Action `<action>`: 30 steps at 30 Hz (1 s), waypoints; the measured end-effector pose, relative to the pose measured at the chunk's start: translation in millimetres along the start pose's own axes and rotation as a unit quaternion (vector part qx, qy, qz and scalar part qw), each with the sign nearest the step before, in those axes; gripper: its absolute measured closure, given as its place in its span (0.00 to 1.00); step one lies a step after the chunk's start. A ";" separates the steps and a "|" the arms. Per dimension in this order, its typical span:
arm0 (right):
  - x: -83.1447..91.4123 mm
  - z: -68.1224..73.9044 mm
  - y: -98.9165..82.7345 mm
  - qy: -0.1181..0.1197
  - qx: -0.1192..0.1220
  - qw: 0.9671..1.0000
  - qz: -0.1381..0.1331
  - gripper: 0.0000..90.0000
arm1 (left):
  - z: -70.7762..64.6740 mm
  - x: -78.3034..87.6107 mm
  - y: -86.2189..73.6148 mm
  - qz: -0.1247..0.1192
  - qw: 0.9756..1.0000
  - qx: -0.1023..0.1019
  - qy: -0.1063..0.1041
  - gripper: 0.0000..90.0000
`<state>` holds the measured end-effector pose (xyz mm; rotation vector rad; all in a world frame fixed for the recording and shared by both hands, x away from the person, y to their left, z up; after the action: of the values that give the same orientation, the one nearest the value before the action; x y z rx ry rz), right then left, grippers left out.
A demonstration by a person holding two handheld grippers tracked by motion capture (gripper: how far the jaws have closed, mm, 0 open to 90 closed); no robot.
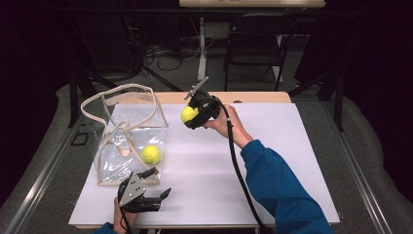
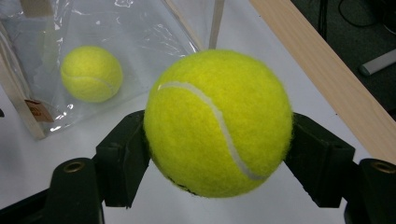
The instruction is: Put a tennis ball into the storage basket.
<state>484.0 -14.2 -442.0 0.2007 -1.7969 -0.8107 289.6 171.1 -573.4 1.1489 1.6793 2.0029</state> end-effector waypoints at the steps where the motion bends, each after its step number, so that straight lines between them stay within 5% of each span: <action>1: 0.6 -0.3 0.6 -0.001 0.001 1.000 0.000 0.29 | 0.0 0.0 0.0 0.000 1.000 0.000 0.000 0.18; 30: 19.9 -2.0 22.2 -0.009 0.009 1.000 -0.017 0.29 | -0.2 0.1 0.0 0.000 1.000 0.001 0.001 0.18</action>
<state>483.6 -8.4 -412.7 0.2366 -1.8218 -0.8231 289.4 170.9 -573.3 1.1471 1.6820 2.0037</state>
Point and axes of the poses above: each handheld gripper's, and its own axes: x roughly backward along the jaws, y roughly out of its top, z roughly to its left, the point moved 5 cm from there along -x, roughly forward along the jaws, and after that the axes turned 7 degrees about x, right-handed, at the moved point
